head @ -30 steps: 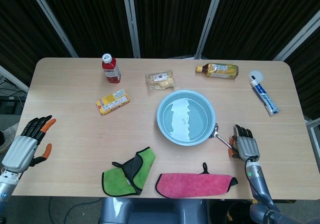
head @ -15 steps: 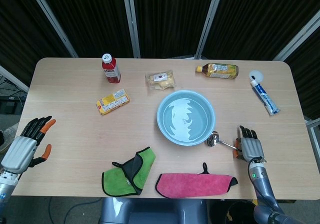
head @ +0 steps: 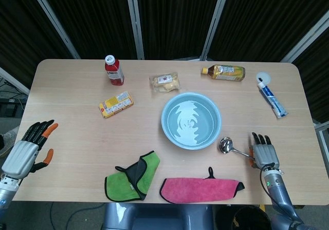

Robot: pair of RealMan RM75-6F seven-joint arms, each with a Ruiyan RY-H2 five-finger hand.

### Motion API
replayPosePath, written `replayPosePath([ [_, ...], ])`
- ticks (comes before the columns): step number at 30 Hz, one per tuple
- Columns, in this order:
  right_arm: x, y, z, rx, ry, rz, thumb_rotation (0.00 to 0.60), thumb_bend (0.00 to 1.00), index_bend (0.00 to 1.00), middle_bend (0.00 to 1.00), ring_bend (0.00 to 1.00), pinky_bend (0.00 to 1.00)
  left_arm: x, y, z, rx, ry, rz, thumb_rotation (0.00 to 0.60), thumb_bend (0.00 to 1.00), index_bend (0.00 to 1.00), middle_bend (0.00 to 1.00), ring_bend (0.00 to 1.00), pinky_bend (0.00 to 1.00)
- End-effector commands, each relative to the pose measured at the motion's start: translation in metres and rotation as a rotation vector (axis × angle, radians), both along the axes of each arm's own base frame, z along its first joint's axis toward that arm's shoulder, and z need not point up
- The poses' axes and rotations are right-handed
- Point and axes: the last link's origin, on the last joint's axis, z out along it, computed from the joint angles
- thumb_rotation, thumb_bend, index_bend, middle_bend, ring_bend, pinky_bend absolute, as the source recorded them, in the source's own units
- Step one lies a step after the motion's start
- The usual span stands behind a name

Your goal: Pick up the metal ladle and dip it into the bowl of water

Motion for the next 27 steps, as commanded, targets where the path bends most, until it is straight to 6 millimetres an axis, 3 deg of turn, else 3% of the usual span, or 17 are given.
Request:
replayPosePath([
  [1,0.002,0.006,0.015,0.002,0.026,-0.004,0.6,0.4,0.63,0.0,0.0,0.0,0.001,0.0,-0.001,-0.004,0.002,-0.002,0.6,0.57,0.05,0.0,0.0,0.0],
  [27,0.024,0.026,0.077,0.045,-0.034,-0.031,0.6,0.41,0.66,0.0,0.0,0.0,0.004,-0.004,-0.01,-0.028,0.026,-0.015,0.6,0.58,0.05,0.0,0.0,0.0],
])
